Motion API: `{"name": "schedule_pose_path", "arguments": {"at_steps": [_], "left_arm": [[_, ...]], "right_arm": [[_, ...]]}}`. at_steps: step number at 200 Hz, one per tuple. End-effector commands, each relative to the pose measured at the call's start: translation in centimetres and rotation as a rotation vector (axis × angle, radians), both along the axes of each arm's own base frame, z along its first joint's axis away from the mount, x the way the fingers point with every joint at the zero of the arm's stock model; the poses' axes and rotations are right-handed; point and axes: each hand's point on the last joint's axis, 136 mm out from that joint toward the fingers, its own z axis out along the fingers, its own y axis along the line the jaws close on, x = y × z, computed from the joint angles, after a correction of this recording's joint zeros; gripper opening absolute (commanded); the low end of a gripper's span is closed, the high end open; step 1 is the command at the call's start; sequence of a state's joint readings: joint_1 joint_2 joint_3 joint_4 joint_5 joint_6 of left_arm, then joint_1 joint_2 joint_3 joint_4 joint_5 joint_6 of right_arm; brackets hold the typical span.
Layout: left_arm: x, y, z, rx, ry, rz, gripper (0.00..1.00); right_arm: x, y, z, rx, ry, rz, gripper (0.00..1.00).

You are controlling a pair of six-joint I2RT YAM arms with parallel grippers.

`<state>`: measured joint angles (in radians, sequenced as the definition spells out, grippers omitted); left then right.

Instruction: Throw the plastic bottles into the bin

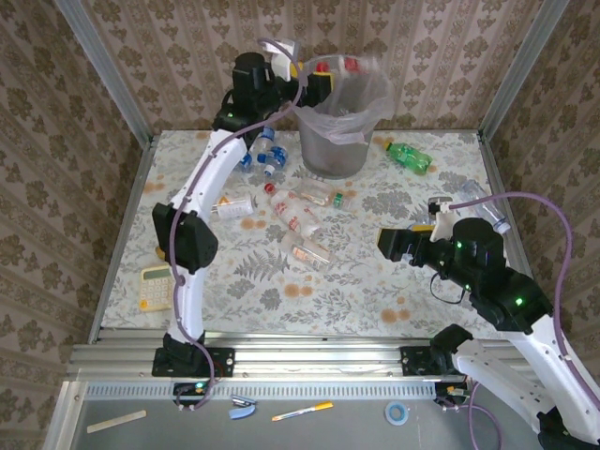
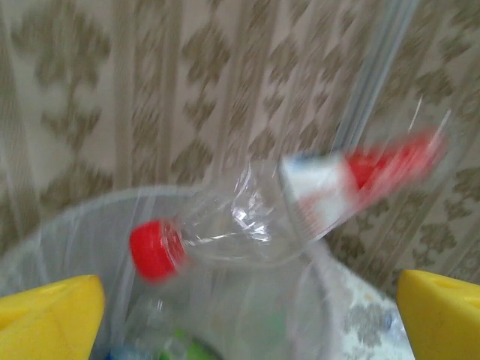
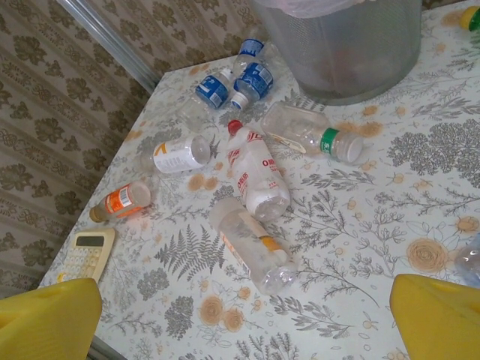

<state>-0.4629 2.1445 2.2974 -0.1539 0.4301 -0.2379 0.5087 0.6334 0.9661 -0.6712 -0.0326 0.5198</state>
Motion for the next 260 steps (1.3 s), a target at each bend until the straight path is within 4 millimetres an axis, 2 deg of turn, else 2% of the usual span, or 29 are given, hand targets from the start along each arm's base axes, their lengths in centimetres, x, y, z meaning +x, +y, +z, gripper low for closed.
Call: {"name": "schedule_pose_path", "arguments": {"at_steps": [1,15,28,54,83,114,145,167,195,260], "left_arm": [[-4.3,2.5,5.9,-0.023,-0.005,0.021,1.00],[-6.9,4.5,7.9,-0.011,-0.048,0.058,1.00],[-10.2,6.5,10.2,-0.040,-0.107,0.082,1.00],[-16.5,10.6,12.4,-0.049,-0.182,0.133,1.00],[-22.8,14.2,12.0,-0.058,-0.228,0.159,1.00],[-27.8,16.6,9.6,-0.050,-0.238,0.155,1.00],[-30.1,17.7,5.7,0.020,-0.175,0.142,1.00],[-31.7,18.2,4.5,0.030,-0.169,0.131,1.00],[-33.2,17.8,2.6,0.029,-0.152,0.067,1.00],[-34.7,19.0,-1.1,0.088,-0.083,0.086,1.00]], "right_arm": [[-0.1,0.0,0.1,-0.024,-0.009,0.015,1.00],[-0.4,-0.5,-0.9,-0.052,0.020,0.000,1.00],[-0.5,-1.1,-1.6,-0.064,0.034,-0.031,1.00],[-0.6,-1.5,-2.5,-0.060,0.071,-0.057,1.00],[-0.7,-2.2,-4.2,-0.071,0.134,-0.102,1.00],[-1.0,-3.0,-5.9,-0.074,0.207,-0.155,1.00],[-1.5,-4.6,-7.5,-0.081,0.296,-0.239,1.00],[-1.8,-5.7,-9.1,-0.096,0.383,-0.296,1.00],[-1.8,-6.8,-11.7,-0.054,0.492,-0.350,1.00],[-0.1,-8.3,-15.3,0.049,0.613,-0.403,1.00]]}}
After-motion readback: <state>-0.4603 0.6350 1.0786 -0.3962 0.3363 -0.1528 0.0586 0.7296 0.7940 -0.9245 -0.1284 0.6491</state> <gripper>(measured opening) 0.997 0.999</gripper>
